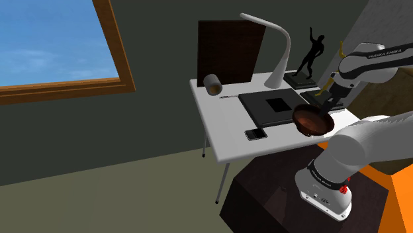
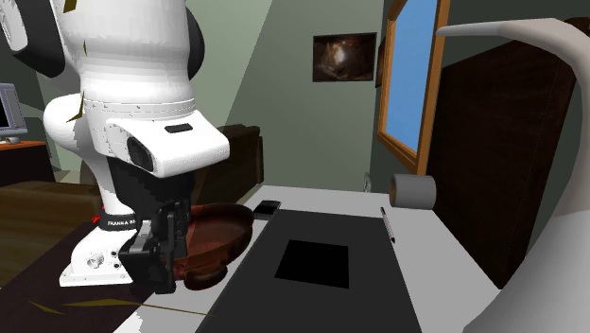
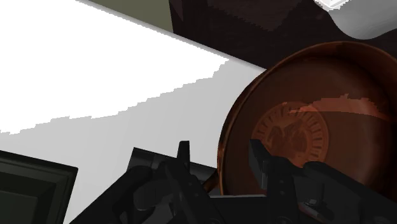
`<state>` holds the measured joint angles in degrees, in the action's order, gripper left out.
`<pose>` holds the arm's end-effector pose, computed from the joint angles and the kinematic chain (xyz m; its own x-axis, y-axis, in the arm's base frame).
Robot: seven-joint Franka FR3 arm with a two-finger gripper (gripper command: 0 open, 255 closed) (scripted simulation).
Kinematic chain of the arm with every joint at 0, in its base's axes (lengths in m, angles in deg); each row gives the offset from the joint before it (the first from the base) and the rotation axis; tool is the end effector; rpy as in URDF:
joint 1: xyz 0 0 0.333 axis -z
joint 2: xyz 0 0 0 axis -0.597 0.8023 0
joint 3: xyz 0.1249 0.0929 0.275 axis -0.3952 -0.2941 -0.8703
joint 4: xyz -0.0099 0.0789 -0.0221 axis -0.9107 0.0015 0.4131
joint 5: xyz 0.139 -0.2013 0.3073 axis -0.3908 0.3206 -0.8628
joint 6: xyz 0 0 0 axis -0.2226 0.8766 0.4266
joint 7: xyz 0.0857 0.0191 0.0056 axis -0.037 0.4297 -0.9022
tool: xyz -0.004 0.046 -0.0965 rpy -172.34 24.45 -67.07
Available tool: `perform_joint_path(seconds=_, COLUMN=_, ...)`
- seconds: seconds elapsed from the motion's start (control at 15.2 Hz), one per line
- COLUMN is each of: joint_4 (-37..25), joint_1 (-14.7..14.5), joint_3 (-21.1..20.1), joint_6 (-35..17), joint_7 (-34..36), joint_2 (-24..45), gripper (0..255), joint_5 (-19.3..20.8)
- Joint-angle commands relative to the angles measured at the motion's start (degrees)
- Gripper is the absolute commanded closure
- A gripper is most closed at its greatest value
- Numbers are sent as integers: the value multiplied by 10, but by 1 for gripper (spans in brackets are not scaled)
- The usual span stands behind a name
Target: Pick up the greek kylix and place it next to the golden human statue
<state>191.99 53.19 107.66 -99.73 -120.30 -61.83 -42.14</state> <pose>0.1511 -0.3225 0.3192 0.9929 -0.1032 -0.0587 -0.1116 -0.9801 -0.1643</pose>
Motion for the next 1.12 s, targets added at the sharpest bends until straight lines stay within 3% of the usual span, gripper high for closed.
perform_joint_path(seconds=0.0, joint_4=0, joint_1=0, joint_3=0, joint_6=0, joint_7=0, joint_2=0, gripper=0, joint_5=0)
perform_joint_path(seconds=0.26, joint_4=1, joint_1=0, joint_3=0, joint_6=0, joint_7=0, joint_2=0, gripper=0, joint_5=0)
perform_joint_path(seconds=0.53, joint_4=-50, joint_1=8, joint_3=-39, joint_6=89, joint_7=2, joint_2=-40, gripper=0, joint_5=-16)
perform_joint_path(seconds=1.06, joint_4=-50, joint_1=8, joint_3=-39, joint_6=89, joint_7=2, joint_2=-40, gripper=0, joint_5=-17)
